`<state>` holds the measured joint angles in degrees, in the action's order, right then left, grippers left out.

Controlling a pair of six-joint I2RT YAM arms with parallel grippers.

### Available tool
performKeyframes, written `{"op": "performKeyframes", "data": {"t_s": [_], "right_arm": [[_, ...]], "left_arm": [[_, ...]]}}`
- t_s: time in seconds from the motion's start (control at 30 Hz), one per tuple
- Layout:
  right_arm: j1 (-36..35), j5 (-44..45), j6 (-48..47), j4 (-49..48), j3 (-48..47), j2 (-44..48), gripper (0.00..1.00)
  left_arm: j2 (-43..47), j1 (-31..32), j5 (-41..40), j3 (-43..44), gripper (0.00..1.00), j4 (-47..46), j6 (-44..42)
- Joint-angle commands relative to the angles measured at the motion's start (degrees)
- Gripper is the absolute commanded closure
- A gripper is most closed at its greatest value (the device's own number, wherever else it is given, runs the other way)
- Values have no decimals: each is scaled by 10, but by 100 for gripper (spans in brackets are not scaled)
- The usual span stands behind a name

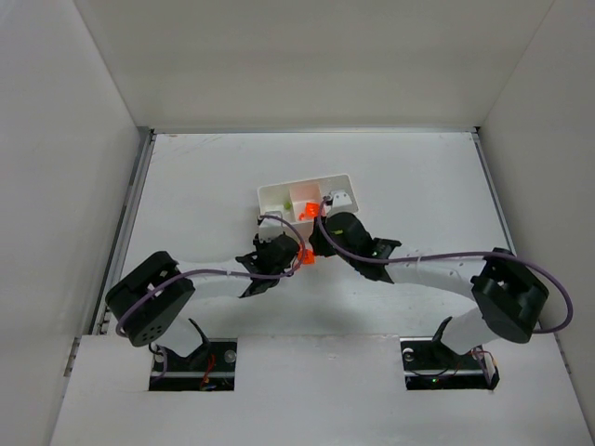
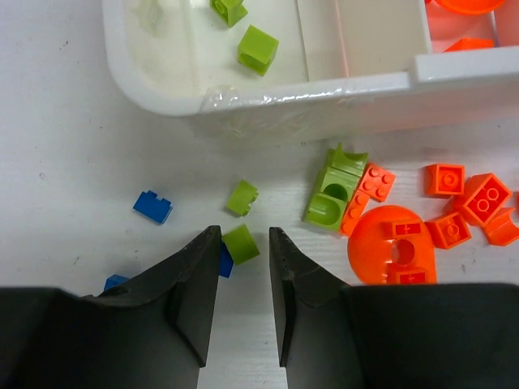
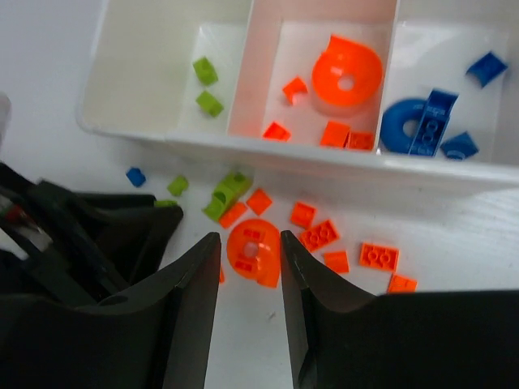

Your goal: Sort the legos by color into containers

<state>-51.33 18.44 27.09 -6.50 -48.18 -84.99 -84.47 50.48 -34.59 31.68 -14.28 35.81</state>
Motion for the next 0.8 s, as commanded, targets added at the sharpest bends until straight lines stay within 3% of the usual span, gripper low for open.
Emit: {"op": "performKeyframes", "data": {"t_s": [0.0,0.17,0.3,0.77], "right_arm": [[-20,25,27,-20,32,24,59],[-30,32,46,-21,63,43,59],[-43,34,53,-21,85,54,59],[-101,28,67,-67,112,15,59]], "left_arm": [[-9,-4,-10,23,73,-18,-9],[-25,-9,-7,28,76,-18,-12],[-17,-11,-14,23,83,-20,-14],[156,-31,16,35,88,12,-13]]}}
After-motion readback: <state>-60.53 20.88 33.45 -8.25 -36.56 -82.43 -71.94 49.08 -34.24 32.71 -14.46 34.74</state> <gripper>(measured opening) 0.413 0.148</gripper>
